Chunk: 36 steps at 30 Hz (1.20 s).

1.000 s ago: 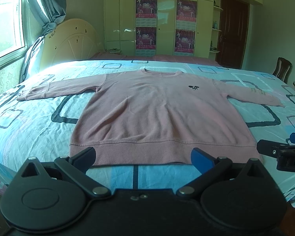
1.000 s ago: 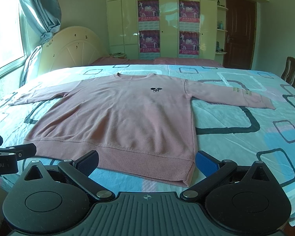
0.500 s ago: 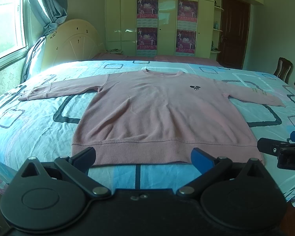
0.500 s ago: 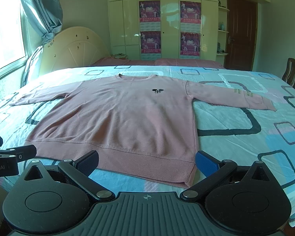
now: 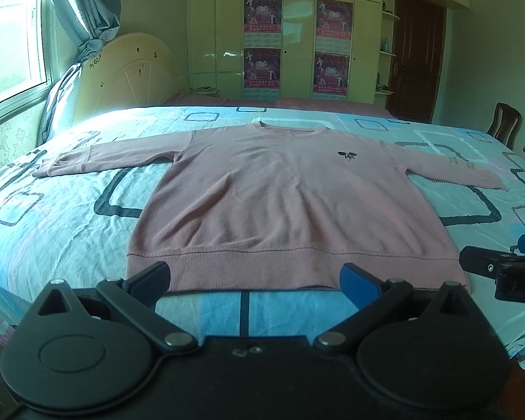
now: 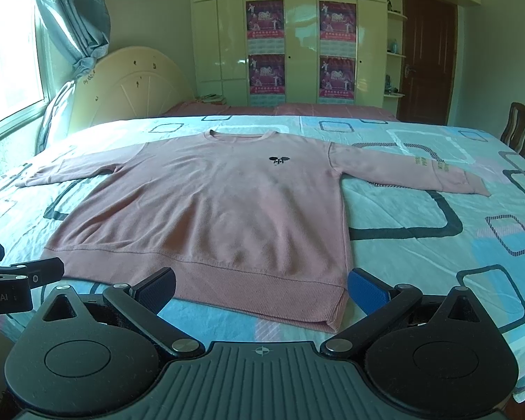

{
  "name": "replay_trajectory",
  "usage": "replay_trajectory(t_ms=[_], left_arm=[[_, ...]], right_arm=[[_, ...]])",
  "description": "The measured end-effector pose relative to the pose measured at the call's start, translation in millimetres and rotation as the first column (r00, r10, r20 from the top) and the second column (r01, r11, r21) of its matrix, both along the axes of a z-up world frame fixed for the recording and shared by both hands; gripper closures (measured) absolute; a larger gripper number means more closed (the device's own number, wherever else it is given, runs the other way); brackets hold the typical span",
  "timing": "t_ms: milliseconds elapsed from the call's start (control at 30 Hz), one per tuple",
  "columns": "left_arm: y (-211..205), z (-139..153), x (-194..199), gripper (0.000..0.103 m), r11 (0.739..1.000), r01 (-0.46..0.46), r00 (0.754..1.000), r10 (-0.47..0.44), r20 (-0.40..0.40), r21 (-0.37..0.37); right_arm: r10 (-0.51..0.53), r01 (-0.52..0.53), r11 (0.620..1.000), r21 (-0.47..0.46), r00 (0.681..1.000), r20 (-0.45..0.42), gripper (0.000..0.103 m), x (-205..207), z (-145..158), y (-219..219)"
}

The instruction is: Fold small clothes

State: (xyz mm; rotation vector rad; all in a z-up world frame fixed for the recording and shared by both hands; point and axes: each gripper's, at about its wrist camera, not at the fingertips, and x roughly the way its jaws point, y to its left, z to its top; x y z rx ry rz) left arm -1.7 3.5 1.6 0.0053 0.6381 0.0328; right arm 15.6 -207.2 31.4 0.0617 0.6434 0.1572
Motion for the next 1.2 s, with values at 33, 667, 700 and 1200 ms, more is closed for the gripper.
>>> replay_trajectory(t_ms=[33,667,700,1200], left_arm=[[-0.3,-0.1,0.1,0.001,1.000,0.000,1.000,0.000,0.000,0.000],[-5.5,-4.6,0.5,0.001,1.000,-0.006,1.000,0.006,-0.010,0.005],[-5.7,-4.9,0.9,0.001,1.000,-0.006,1.000,0.006,-0.012,0.005],[17.2,-14.3,47.1,0.001,0.993,0.011,0.998,-0.018,-0.057,-0.121]], right_arm=[[0.001,-0.001,1.000,0.001,1.000,-0.001,0.000,0.2,-0.1,-0.2],[0.003,-0.003,1.000,0.003,1.000,-0.003,0.000,-1.6,-2.4,-0.4],[0.001,-0.001,1.000,0.005,1.000,-0.004,0.000,-1.7,-2.6,-0.5],[-0.038,0.039,0.998,0.050,0.999,-0.016,0.000,44.8,-11.1,1.3]])
